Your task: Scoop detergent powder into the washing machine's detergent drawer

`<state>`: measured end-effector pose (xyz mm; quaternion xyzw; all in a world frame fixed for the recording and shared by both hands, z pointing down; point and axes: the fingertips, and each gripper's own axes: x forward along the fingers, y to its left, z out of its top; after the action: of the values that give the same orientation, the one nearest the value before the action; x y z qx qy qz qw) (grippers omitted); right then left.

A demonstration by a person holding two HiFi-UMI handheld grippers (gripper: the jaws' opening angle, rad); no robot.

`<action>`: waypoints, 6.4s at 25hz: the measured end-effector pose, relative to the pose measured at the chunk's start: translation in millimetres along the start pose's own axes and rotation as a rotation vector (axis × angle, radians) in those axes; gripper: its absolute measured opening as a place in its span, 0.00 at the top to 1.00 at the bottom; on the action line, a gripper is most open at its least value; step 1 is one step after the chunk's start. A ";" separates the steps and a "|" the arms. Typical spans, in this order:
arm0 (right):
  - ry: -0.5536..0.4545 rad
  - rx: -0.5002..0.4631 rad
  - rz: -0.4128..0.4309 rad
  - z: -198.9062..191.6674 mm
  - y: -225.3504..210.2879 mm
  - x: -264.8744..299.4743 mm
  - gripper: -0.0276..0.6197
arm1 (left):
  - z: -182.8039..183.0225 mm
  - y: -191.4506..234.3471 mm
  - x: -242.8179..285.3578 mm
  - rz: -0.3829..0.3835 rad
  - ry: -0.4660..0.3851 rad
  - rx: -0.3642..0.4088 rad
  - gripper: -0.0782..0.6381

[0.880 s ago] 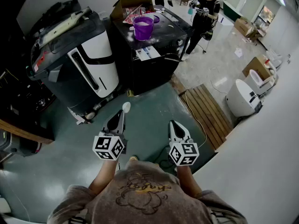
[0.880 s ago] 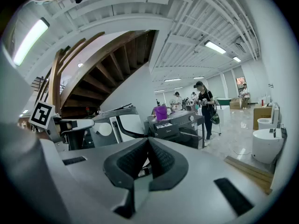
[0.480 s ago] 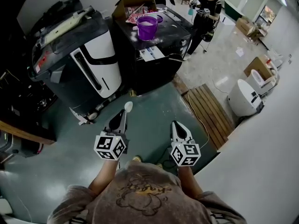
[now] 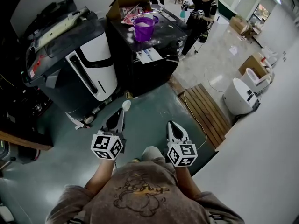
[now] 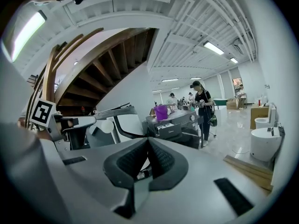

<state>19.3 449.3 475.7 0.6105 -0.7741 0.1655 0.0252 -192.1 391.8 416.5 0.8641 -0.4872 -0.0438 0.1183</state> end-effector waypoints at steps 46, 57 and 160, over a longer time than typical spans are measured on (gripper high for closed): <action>0.034 -0.015 0.150 102.9 -96.6 294.1 0.95 | 47.8 114.6 270.2 0.126 -0.019 -0.015 0.86; 0.021 -0.010 0.142 123.8 -149.8 348.3 0.95 | 50.4 127.6 330.5 0.163 -0.033 -0.014 0.86; 0.013 0.070 0.058 209.0 -221.2 624.9 0.95 | 76.0 244.2 709.2 -0.393 0.499 0.406 0.86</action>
<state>106.1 -240.3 479.0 0.5873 -0.7849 0.1973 0.0042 -40.0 -346.4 431.4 0.9310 -0.2670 0.2440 0.0489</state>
